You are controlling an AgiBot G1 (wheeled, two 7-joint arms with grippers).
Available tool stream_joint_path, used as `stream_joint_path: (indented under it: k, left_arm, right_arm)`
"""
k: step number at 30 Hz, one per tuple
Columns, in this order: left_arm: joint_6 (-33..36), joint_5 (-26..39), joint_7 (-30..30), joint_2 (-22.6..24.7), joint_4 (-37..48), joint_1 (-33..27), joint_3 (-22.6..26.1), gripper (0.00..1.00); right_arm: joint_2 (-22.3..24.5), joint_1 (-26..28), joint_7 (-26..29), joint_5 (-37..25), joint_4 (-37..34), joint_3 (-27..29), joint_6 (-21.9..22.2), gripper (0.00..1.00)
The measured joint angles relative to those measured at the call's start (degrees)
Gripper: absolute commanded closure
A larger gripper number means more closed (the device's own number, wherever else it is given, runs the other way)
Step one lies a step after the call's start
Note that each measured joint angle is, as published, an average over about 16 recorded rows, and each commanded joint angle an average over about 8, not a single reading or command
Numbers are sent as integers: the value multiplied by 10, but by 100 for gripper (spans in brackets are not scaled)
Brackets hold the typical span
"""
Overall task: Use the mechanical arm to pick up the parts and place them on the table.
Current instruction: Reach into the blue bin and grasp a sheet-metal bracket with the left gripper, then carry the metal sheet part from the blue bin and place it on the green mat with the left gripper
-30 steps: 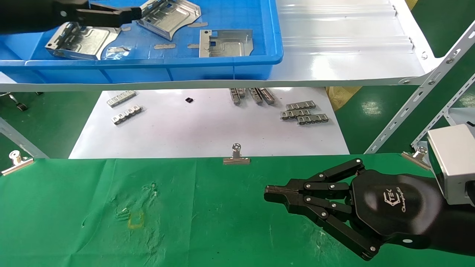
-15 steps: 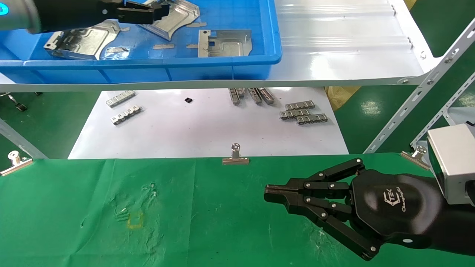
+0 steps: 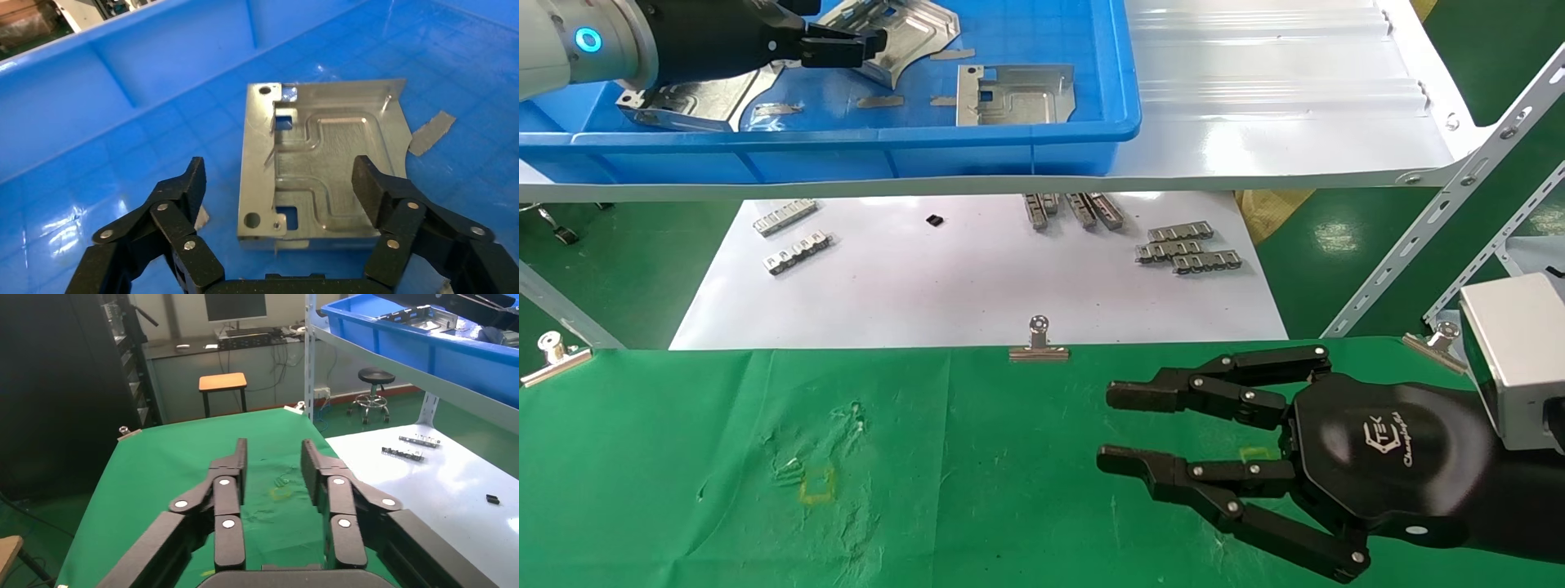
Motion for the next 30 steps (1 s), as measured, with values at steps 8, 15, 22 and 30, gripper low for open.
stream_joint_path:
  k: [8,15,22,30]
  left_arm:
    - [-12,-4,2,4,4,3,-3,100]
    - [-24,-10,5,4,4,7,-7,100]
    - [-26,-21,12,3,1,11,-15,100]
    - [22,-48,27,-11,-15,9,-33,100]
  right_arm:
    - [0,0,0,0,0,0,0,0]
    - [0,0,0,0,0,0,0,0]
    - [0,0,0,0,0,0,0,0]
    - [0,0,0,0,0,0,0,0]
